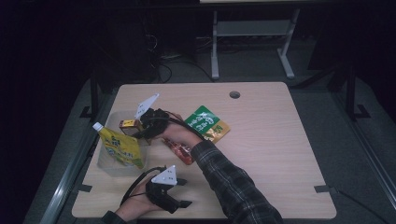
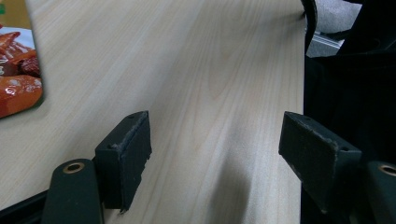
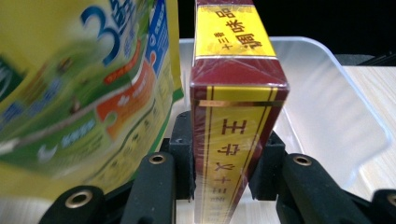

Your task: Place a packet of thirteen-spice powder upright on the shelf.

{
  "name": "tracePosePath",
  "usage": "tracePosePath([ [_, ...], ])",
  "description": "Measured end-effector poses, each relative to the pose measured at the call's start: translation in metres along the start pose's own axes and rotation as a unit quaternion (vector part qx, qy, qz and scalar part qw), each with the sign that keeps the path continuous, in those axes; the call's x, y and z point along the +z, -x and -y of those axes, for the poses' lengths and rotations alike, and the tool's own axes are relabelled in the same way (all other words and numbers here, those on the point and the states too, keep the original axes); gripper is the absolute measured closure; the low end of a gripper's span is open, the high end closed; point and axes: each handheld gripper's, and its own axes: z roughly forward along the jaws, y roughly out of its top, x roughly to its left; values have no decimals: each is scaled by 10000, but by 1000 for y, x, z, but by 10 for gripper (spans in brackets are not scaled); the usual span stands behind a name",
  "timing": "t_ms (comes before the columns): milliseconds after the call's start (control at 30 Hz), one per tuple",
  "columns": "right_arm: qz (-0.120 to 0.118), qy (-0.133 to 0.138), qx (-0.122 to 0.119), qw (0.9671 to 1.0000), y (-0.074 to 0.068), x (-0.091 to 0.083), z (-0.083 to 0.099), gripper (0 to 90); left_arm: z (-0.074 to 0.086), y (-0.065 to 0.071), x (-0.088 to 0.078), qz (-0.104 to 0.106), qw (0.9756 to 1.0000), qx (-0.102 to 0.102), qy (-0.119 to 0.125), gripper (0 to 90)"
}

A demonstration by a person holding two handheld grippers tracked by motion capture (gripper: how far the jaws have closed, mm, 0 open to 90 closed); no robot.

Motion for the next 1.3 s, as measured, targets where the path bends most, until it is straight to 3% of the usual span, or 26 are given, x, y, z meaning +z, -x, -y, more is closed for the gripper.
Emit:
tracePosePath([
  [400, -116, 32, -67, 9999, 1, 27, -11, 672, -1, 2, 3, 54, 9999, -91, 37, 247],
  [733, -145, 33, -97, 9998, -1, 43, -11, 669, -1, 2, 3, 75, 10000, -50, 4, 247],
  [833, -177, 51, -78, 9998, -1, 45, -9, 615, 0, 2, 3, 77, 10000, -62, 0, 247],
  [1033, -96, 123, 139, 9998, -1, 31, -6, 526, 0, 1, 4, 82, 10000, -36, -18, 247],
  [1233, 132, 130, 270, 9995, 0, 3, 6, 458, 1, 0, 3, 65, 9999, -17, -89, 246],
  [1300, 204, 123, 353, 9991, -1, -8, 11, 440, 2, 0, 4, 55, 9999, -115, -23, 247],
])
